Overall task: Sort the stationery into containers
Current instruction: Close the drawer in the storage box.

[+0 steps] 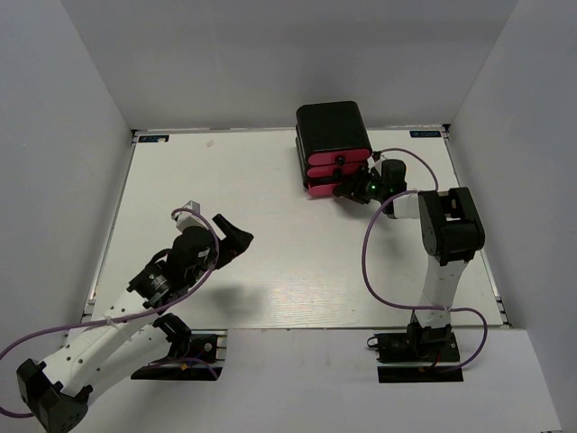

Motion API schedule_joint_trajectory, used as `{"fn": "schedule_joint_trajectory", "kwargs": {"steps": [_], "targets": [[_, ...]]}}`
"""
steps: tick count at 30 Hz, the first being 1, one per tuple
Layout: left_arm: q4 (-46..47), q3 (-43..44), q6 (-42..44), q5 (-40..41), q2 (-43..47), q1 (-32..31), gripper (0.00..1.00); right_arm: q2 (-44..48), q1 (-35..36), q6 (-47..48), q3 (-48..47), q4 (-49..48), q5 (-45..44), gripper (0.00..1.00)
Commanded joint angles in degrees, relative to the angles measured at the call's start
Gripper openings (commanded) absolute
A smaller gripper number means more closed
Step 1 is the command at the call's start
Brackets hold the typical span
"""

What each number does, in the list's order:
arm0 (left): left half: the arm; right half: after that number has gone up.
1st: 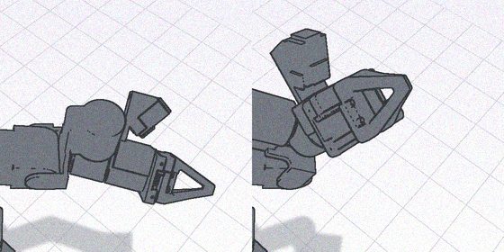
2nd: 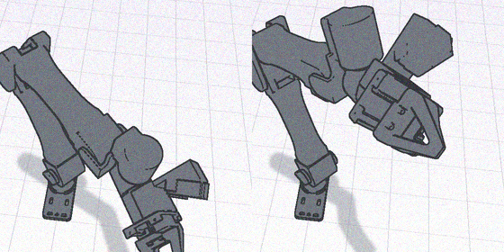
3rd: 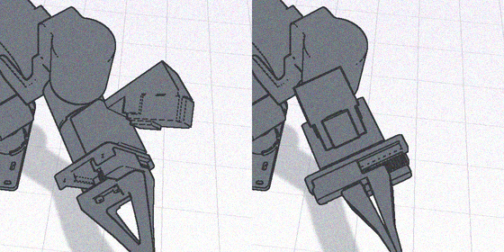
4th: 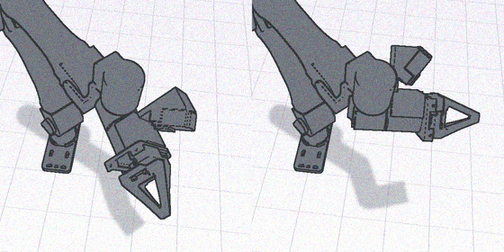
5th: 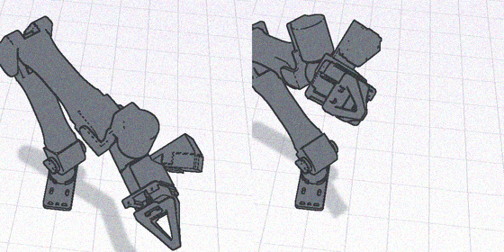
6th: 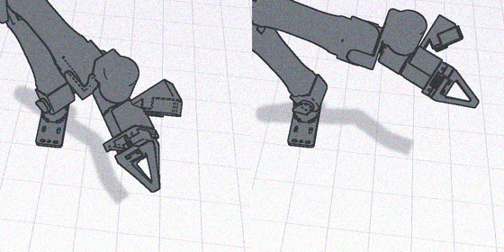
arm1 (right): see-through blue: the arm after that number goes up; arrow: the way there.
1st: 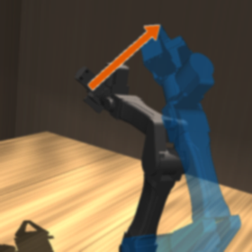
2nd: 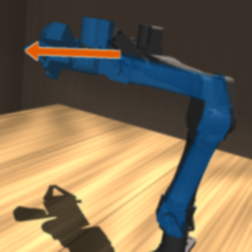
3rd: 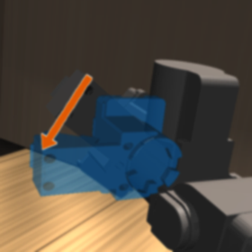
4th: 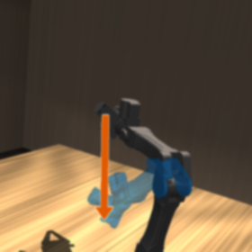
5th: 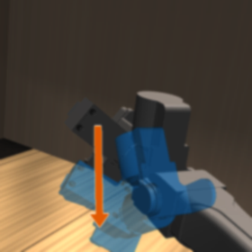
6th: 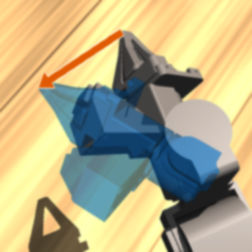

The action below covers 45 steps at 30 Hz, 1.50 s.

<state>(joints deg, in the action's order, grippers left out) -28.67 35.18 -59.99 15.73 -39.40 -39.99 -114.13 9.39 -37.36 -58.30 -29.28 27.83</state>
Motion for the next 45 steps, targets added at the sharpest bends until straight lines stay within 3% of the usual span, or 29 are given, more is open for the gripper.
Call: {"fn": "schedule_joint_trajectory", "kwargs": {"steps": [1,7,16,27,32,36,42,43,45], "targets": [[0.63,0.77,0.57,0.89,-0.59,-0.27,0.91,0.31,0.19,-6.04,-2.43,-8.51,3.72,0.17],[1.33,0.25,0.04,0.36,-1.12,-0.27,0.91,0.57,0.46,-12.02,-1.55,-11.41,5.65,0.19],[2.39,0.24,0.04,-0.17,-2.7,-0.27,0.91,-1.27,0.02,-12.82,-4.36,-12.12,4.6,0.2],[2.39,0.24,0.04,-0.17,-2.7,-0.27,0.91,-0.57,-0.42,-11.77,0.99,-12.65,5.3,0.5],[3.52,-0.29,0.04,-0.17,-2.7,-0.27,0.91,1.89,-1.39,-10.01,5.38,-12.12,6.62,0.68],[4.76,-0.81,0.04,-0.7,-3.23,-0.27,0.91,3.82,-2.27,-8.17,9.42,-10.72,7.58,0.72],[6.51,-1.87,0.57,-1.22,-3.76,-0.27,0.91,8.48,-2.79,0.7,13.39,-3.69,7.41,0.8],[6.52,-1.87,0.57,-1.75,-3.76,-0.27,0.92,9.26,-2.62,3.67,14.17,-2.72,7.24,0.89],[7.13,-2.57,0.57,-1.75,-3.76,-0.27,0.92,12.59,-2.45,9.75,14.71,3.23,3.31,0.9]]}}
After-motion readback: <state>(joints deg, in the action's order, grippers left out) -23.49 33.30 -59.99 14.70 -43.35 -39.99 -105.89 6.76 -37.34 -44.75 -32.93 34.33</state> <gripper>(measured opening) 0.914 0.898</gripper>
